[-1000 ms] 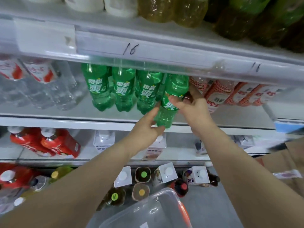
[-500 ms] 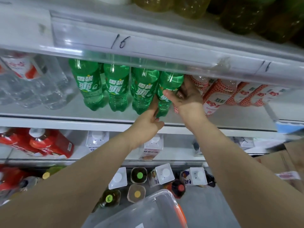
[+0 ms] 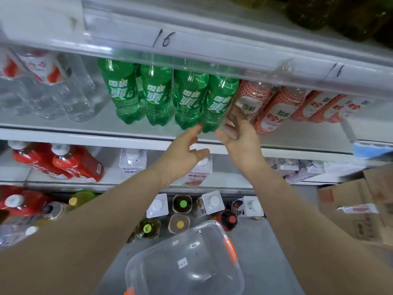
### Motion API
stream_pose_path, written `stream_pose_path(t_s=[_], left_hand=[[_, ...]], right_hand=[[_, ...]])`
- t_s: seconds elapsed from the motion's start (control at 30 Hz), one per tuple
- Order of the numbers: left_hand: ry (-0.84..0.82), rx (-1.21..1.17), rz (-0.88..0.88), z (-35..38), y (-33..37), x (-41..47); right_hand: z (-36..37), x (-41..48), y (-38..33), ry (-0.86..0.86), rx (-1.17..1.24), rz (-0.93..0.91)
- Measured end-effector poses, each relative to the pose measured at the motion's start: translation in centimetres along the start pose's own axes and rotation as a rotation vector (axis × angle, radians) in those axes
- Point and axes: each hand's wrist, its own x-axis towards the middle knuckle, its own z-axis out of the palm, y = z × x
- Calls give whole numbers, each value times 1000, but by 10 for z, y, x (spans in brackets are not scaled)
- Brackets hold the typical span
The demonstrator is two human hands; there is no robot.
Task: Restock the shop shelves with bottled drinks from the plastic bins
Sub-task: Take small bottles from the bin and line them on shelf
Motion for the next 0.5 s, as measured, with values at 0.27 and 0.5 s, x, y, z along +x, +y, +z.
stream_pose_path(t_s=[0.27,0.5], left_hand=[[52,61,2,-36,-13,-71],[210,67,37,-103,-41,-163]], right_hand=[[22,-86,-11,-132,34,108],[98,-152,-37,-318,-101,71]])
